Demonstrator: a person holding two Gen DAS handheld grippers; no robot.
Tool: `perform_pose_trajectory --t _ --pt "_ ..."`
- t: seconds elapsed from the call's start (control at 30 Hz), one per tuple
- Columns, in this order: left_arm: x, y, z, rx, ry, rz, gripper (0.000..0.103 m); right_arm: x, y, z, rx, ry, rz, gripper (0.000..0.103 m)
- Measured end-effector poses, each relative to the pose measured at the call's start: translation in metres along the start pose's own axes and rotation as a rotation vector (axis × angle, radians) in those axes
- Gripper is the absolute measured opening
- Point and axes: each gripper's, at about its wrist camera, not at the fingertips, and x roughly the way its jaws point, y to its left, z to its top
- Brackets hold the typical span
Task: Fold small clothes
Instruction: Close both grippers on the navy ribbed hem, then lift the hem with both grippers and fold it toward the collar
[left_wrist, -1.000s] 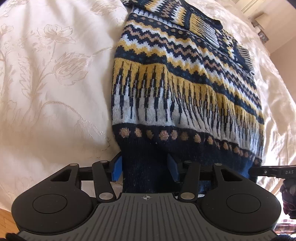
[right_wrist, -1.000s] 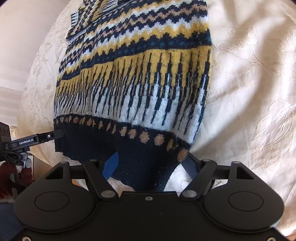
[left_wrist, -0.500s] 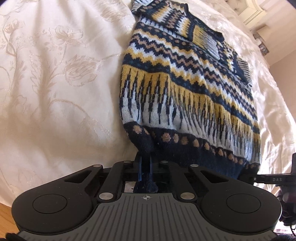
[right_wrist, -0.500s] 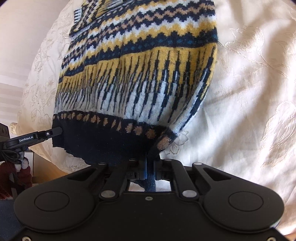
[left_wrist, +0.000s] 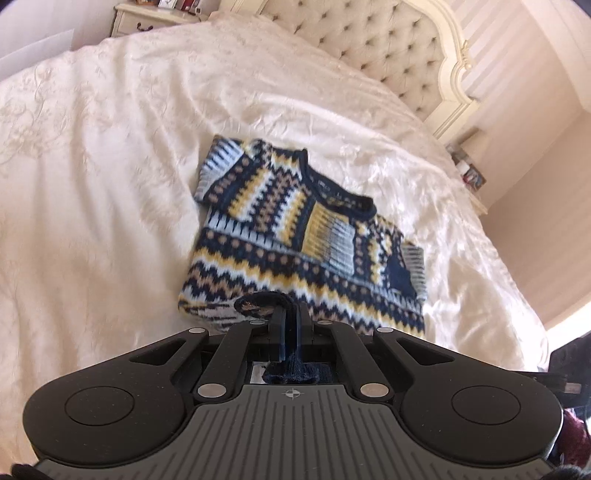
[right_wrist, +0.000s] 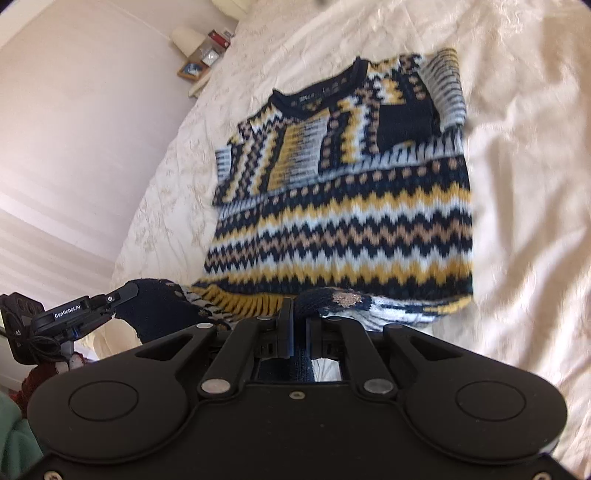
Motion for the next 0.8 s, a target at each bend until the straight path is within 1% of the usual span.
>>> perform_pose_trajectory --t 0.17,0.27,0.33,0.47,0.6,0.8 --pt "0.016 -0.002 0.045 -0.026 -0.099 -0.038 0.004 -0.004 0.001 0.046 0.001 -0.123 0.01 0.012" --pt "0.033 -0.004 0.071 -0.029 -0.135 -0.055 0.004 0.0 -0.002 0.079 -0.003 -0.181 0.009 0.012" --pt "0.044 -0.007 0.085 -0.019 -0.155 -0.068 0.004 0.009 -0.001 0.1 -0.018 -0.207 0.006 0.012" --pt "0.077 -0.014 0.115 0.012 -0.187 -0.064 0.004 0.033 -0.007 0.14 -0.025 -0.241 -0.022 0.012" --pt "0.116 -0.013 0.139 0.004 -0.187 -0.052 0.004 0.062 -0.023 0.172 0.006 -0.244 -0.054 0.012" --pt "0.177 -0.004 0.157 0.027 -0.118 0.013 0.005 0.111 -0.052 0.204 0.049 -0.205 -0.126 0.012"
